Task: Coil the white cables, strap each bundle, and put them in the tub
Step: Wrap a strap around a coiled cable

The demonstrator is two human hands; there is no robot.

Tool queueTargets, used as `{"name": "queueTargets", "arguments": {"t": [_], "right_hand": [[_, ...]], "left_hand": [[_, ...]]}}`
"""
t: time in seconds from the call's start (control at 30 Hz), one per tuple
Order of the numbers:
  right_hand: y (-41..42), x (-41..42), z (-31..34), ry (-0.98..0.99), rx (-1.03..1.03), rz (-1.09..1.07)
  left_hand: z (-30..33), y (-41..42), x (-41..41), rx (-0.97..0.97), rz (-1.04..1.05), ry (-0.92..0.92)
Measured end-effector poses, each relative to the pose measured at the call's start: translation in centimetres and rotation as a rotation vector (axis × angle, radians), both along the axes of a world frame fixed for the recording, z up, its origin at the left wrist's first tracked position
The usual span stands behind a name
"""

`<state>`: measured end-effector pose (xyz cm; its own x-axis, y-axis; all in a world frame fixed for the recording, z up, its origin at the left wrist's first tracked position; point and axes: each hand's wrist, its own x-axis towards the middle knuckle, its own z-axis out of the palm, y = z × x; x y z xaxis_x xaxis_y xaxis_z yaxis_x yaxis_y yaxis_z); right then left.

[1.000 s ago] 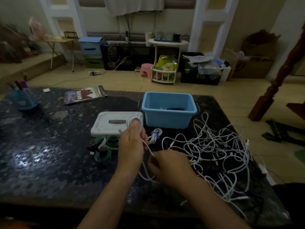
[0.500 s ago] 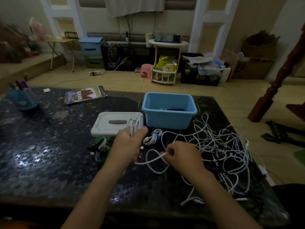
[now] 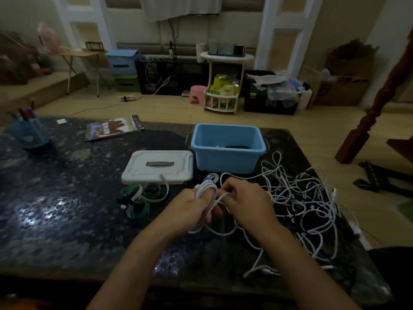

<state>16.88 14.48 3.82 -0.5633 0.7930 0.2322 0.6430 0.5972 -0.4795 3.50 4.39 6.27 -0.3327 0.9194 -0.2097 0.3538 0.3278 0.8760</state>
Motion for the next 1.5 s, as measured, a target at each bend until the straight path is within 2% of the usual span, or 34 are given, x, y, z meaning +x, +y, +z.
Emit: {"name": "queueTargets", "arguments": {"t": [0.07, 0.23, 0.3, 0.43, 0.53, 0.73, 0.9, 1.07, 1.27, 1.4, 1.5], "right_hand": [[0.0, -0.3, -0.1, -0.017, 0.023, 0.064], [1.1, 0.4, -1.4, -0.168, -0.002, 0.052], [1.7, 1.0, -1.8, -0.145, -0.033, 0.041], [1.6, 0.8, -1.2, 0.071, -0.001, 0.149], [0.4, 0.1, -0.4, 0.135, -0.013, 0.220], [-1.3, -0.4, -0.2, -0.136, -0.204, 0.331], [-0.5, -0.4, -0.5, 0.178, -0.265, 0.200], [-0.6, -0.6, -0.1, 0.459, -0.348, 0.138], [-2.5, -1.1, 0.0, 0.418, -0.127, 0.284], [-2.9, -1.6, -0.2, 0.398, -0.017, 0.373], [-3.2, -1.7, -0.2, 0.404, 0.032, 0.407]], "left_hand": [[-0.1, 0.0, 0.3, 0.019, -0.026, -0.058], [0.7, -0.3, -0.2, 0.184, 0.117, -0.585], [1.0, -0.3, -1.2, 0.257, 0.151, -0.639], [0.5, -0.5, -1.9, 0.186, 0.243, -0.516], [0.0, -0.2, -1.8, 0.157, 0.300, -0.409], [-0.1, 0.1, -1.5, 0.213, 0.314, -0.352], [0.0, -0.1, -1.4, 0.192, 0.238, -0.380], [-0.2, 0.1, -1.6, 0.229, 0.336, -0.320], [0.1, 0.0, -1.1, 0.265, 0.396, -0.135], [0.3, -0.1, -0.4, 0.314, 0.328, -0.231], [0.1, 0.1, -0.3, 0.247, 0.328, -0.236]]}}
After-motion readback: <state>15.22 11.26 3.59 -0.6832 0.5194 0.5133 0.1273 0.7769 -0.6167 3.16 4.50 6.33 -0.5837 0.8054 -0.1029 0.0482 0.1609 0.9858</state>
